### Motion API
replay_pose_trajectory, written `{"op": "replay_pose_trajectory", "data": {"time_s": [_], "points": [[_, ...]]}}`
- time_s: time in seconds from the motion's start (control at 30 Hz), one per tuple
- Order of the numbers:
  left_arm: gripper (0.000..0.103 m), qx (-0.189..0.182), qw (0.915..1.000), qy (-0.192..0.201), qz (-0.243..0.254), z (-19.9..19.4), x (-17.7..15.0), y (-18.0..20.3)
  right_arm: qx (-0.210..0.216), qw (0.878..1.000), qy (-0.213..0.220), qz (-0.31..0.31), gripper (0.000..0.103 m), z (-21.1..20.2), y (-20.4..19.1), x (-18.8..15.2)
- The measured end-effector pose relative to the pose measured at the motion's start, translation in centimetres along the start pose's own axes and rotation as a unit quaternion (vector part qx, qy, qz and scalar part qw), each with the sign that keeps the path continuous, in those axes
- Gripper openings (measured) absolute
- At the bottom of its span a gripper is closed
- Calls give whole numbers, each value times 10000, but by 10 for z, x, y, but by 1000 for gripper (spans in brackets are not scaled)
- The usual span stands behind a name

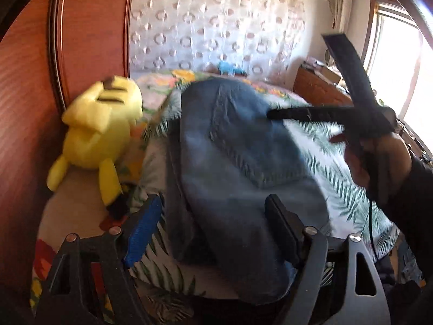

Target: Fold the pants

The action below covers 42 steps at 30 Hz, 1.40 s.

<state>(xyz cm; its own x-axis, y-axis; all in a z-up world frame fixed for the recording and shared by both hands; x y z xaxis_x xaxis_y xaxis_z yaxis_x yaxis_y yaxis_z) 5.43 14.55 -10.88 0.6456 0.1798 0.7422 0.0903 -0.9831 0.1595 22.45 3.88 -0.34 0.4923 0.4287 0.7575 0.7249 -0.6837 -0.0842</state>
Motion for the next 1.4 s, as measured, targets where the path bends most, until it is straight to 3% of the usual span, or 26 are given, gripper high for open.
{"op": "replay_pose_trajectory", "data": {"time_s": [0.2, 0.37, 0.43, 0.5, 0.6, 0.67, 0.87, 1.17, 1.4], "points": [[72, -154, 9990, -276, -312, 16, -21, -6, 406, 9982, -208, 381, 78, 45, 8, 18], [51, -409, 9982, -222, -373, 14, -25, 1, 784, 9930, -556, 694, 82, 96, 27, 22], [33, -404, 9987, -162, -277, 11, -23, 6, 836, 9925, -552, 704, 82, 101, 28, 24], [26, -364, 9991, -98, -217, 6, -20, 10, 1214, 9876, -672, 739, 59, 107, 24, 26], [17, -315, 9994, -54, -134, 4, -14, 10, 1195, 9906, -542, 384, 31, 95, 12, 34], [16, -332, 9993, 16, -140, -1, -6, 9, 1311, 9901, -323, 379, 22, 90, 11, 45], [15, -147, 9996, 227, -115, 8, 42, -10, 1246, 9914, 286, 282, 20, 88, 12, 95], [15, -9, 10000, 40, -81, 77, 116, -52, 1121, 9902, 326, 765, 20, 176, 61, 152], [15, 60, 9999, -12, 105, 121, 155, -62, 980, 9892, 584, 923, 21, 198, 91, 177]]}}
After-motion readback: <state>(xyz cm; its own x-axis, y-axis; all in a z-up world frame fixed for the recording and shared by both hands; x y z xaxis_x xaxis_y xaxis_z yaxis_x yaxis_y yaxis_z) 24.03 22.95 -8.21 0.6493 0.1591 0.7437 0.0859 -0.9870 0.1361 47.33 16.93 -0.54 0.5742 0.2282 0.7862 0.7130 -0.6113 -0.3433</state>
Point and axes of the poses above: each gripper's, at about its wrist camera, not at the fingertips, and z roughly the way its jaws point, y to its right, x to its top, the point moved 6 cm from there along z, roughly the way its jaws point, and after that the axes turned 1 degree about y, right-handed, at the moved point
